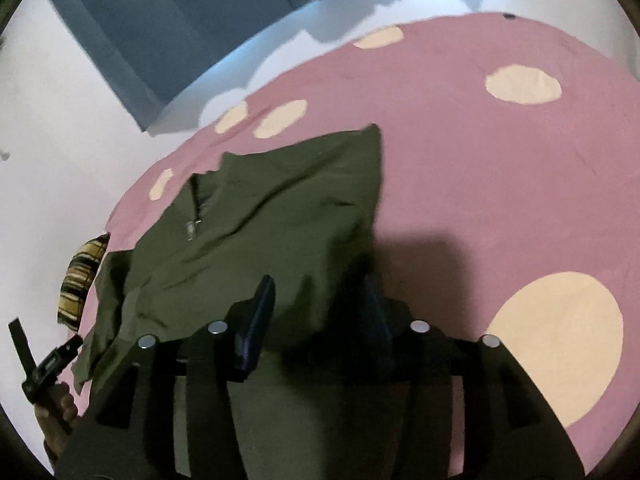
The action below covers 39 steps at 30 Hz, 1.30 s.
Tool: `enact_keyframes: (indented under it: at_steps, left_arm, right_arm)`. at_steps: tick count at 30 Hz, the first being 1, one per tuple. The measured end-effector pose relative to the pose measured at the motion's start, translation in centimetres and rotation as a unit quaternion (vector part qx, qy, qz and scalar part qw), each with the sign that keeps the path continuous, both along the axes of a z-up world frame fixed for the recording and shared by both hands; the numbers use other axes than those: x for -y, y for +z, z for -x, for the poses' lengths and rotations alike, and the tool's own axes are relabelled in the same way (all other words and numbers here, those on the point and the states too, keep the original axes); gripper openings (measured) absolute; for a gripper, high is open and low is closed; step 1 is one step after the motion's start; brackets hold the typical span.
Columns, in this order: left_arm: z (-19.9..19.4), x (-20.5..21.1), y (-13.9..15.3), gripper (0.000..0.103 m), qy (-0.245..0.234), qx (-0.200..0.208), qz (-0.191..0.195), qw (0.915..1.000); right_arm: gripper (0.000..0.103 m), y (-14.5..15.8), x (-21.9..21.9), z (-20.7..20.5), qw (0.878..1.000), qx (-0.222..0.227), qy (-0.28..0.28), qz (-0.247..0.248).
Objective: Fold small clothes
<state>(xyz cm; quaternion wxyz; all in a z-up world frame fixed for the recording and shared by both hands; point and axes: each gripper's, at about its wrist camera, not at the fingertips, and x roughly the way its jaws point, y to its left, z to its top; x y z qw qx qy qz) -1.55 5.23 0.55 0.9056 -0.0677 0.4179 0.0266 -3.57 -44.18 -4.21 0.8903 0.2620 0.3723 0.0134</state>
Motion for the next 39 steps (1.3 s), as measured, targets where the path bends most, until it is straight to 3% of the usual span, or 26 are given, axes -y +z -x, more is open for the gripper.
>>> enact_keyframes:
  at_steps: [7,12,17,20,27,32,37,39]
  left_arm:
    - [1.7,-3.6,0.3,0.098,-0.007,-0.001,0.044,0.999]
    - [3.9,-9.6,0.6,0.098,0.011,-0.001,0.101,0.9949]
    - [7.6,-17.3,-0.7,0.098,0.074,0.008,0.178,0.9812]
    - [8.8,-19.1,-2.2,0.098,0.079,0.006,0.226,0.9708]
    - [7.7,-22.2,-4.6,0.098,0.109,0.016,0.275,0.9552]
    - [8.0,-24.8,-4.5,0.098,0.128,0.037,0.332,0.9338]
    - [8.7,-26.3,-4.0,0.098,0.147,0.04,0.335,0.9298]
    - [9.1,-26.9,-3.4,0.098,0.146,0.044,0.324,0.9337]
  right_arm:
    - [0.058,0.2,-3.2,0.3,1.0,0.016,0.023,-0.005]
    - [0.059,-0.4,-4.2,0.3,1.0,0.005,0.027,-0.01]
    - [0.059,-0.5,-4.6,0.5,1.0,0.005,0.029,-0.011]
    - [0.06,-0.6,-4.8,0.6,0.999,0.006,0.03,-0.01]
    - [0.061,-0.9,-5.0,0.4,0.999,0.004,0.031,-0.011]
    - [0.064,-1.3,-5.2,0.3,0.999,-0.003,0.031,-0.012]
    - [0.065,-1.4,-5.4,0.3,0.999,-0.002,0.032,-0.012]
    - [0.065,-1.3,-5.3,0.3,0.999,-0.002,0.032,-0.015]
